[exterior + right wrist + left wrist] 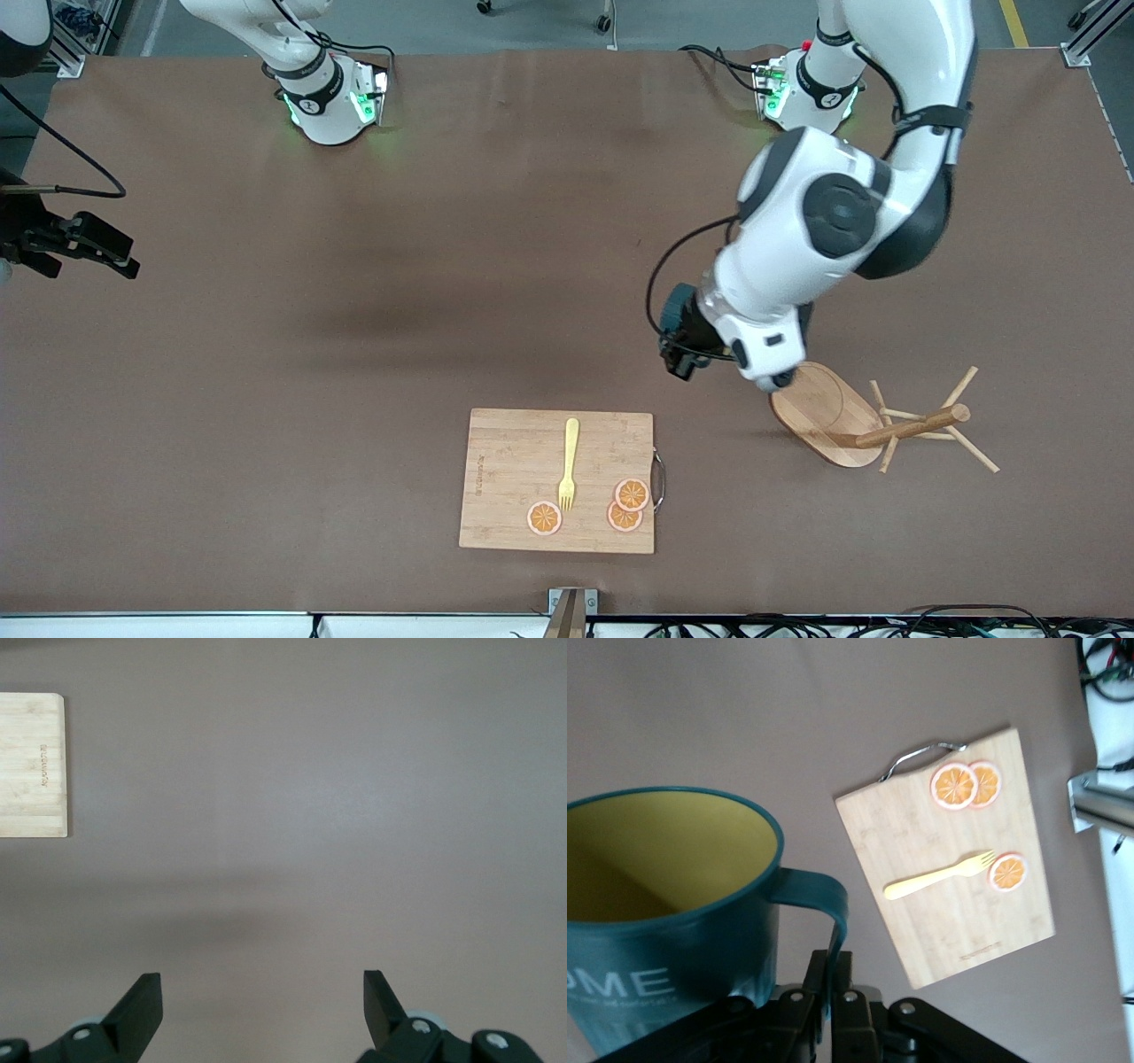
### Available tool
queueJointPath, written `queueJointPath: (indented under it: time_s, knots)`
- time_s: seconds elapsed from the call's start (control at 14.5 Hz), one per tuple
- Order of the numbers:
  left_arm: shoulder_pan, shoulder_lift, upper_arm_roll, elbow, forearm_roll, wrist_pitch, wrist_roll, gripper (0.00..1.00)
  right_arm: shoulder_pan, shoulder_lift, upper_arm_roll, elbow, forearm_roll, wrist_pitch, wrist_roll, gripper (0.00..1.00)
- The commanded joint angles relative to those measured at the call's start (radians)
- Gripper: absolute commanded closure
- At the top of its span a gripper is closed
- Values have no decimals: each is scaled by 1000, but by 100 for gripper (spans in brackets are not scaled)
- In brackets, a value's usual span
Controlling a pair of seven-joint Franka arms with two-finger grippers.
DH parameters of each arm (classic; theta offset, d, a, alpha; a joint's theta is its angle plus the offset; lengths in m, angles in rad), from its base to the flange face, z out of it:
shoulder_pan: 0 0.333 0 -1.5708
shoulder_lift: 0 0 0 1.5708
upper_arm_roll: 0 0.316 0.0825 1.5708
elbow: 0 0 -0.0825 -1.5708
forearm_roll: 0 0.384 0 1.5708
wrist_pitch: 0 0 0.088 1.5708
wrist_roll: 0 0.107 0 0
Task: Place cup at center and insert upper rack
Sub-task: 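Lift the mug and carry it to the wooden mug tree with the left gripper, then lower the mug handle onto a peg of the mug tree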
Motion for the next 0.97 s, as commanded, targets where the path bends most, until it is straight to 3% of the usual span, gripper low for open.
queueJointPath:
  time_s: [0.0, 0.55, 0.9]
  knots:
    - [83, -47, -7, -55, -91, 16, 74, 99, -1, 6, 1, 14, -12, -9, -4, 0]
    - [321, -56, -7, -119, -363, 16, 298, 99, 1, 6, 1, 13, -12, -9, -4, 0]
    - [384, -24, -7, -124, -507, 47, 396, 99, 1, 6, 1, 13, -12, -11, -3, 0]
